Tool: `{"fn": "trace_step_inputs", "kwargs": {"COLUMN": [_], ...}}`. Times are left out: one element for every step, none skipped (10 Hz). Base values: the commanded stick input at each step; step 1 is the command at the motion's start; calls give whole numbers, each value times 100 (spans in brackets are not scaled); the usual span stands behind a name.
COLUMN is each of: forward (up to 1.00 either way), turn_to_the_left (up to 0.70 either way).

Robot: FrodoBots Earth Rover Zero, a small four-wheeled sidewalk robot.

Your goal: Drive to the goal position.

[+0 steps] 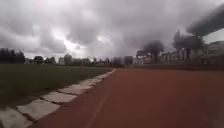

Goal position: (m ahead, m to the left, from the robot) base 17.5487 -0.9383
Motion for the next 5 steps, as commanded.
{"fn": "trace_step_inputs", "kwargs": {"forward": [0,0,0,33,68], "turn_to_the_left": [0,0,0,0,0]}}
